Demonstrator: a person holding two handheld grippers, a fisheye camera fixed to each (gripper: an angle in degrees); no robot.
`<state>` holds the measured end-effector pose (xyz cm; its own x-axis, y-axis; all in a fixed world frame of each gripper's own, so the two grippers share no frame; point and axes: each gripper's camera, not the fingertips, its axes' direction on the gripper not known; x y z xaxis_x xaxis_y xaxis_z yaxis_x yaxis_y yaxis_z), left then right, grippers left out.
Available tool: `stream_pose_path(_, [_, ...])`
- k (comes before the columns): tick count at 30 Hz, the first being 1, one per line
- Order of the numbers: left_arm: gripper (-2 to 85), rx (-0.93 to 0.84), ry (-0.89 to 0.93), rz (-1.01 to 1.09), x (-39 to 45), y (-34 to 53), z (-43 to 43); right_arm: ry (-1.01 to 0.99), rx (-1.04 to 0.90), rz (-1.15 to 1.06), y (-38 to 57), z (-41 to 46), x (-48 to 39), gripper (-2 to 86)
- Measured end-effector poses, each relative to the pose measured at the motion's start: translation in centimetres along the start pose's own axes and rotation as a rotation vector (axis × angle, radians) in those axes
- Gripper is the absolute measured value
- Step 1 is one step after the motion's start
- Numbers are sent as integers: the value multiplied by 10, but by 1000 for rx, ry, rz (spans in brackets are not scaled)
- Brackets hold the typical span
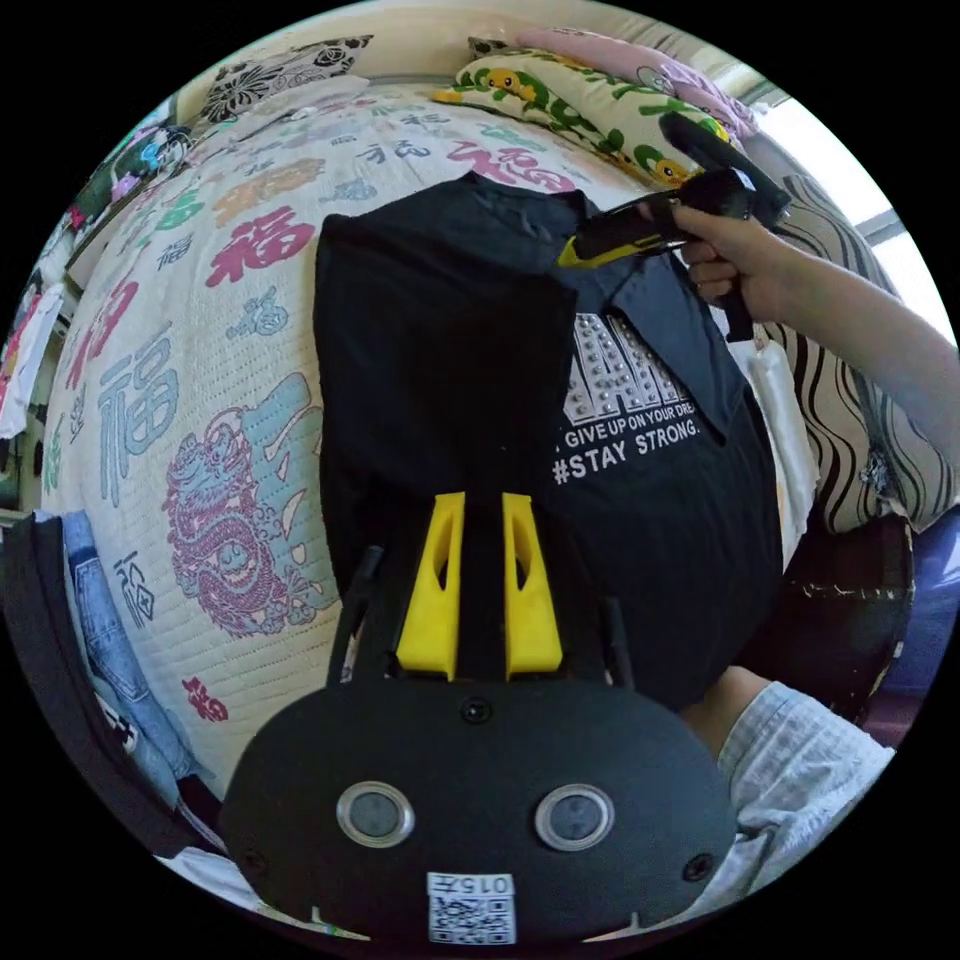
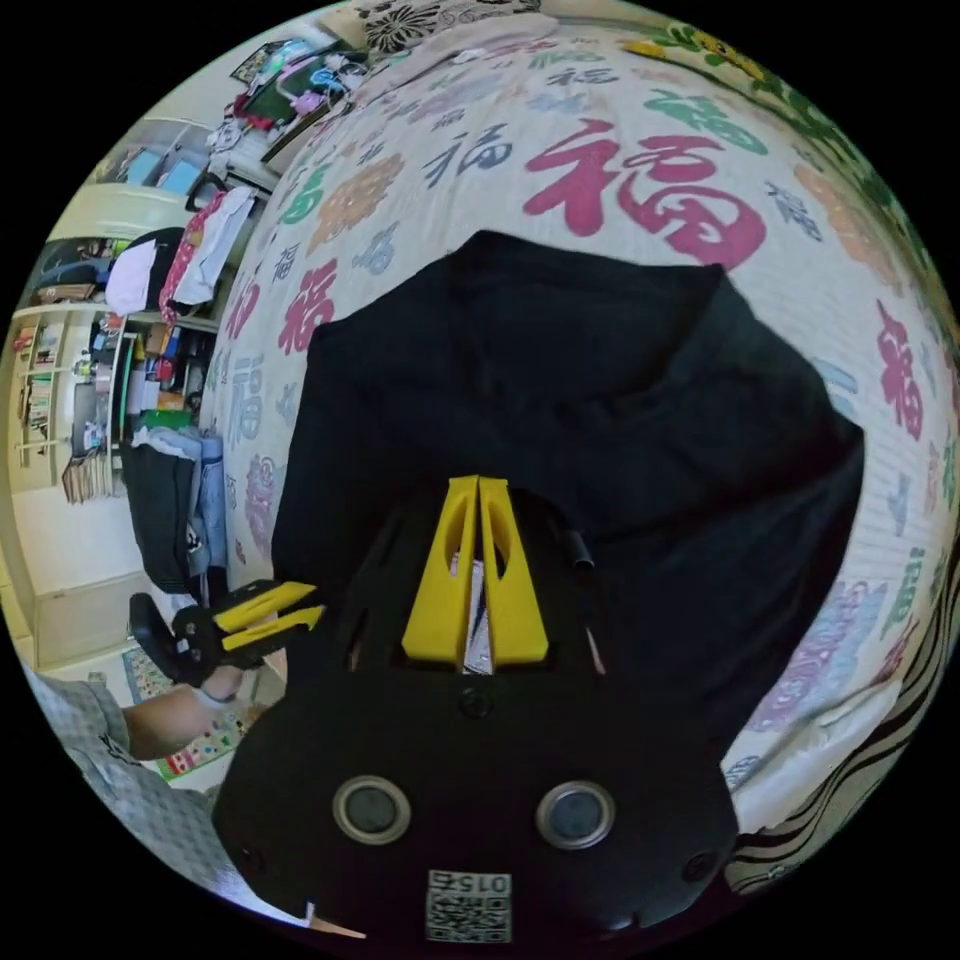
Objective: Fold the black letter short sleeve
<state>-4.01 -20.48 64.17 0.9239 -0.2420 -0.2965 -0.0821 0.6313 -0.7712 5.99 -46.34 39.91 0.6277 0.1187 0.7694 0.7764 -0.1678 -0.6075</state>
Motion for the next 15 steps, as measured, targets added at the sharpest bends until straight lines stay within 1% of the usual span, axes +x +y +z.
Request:
stream_pose_path(2, [75,116,22,27,-6,-21,-23,114,63,-72,3,-32,17,25])
stream_pose_path(4, [84,226,24,63,-18,-73,-43,237,98,-107,1,-52,30,47])
stream_pose_path(5, [86,239,23,72,-21,-89,-44,284,110,-117,-3,-62,40,53])
stream_pose_path(6, [88,243,28,95,-26,-123,-42,295,110,-120,-6,-66,44,56])
stream_pose_path(9, [92,156,37,138,-32,-207,-20,295,68,-116,-22,-70,64,69])
stream_pose_path(10, [95,142,44,145,-31,-234,-11,315,27,-129,-29,-66,67,77])
stream_pose_path(12, [99,102,22,179,-24,-266,4,347,-31,-155,-37,-58,71,92])
stream_pose_path(15, [110,-31,-21,235,-8,-300,36,355,-146,-175,-44,-43,77,117])
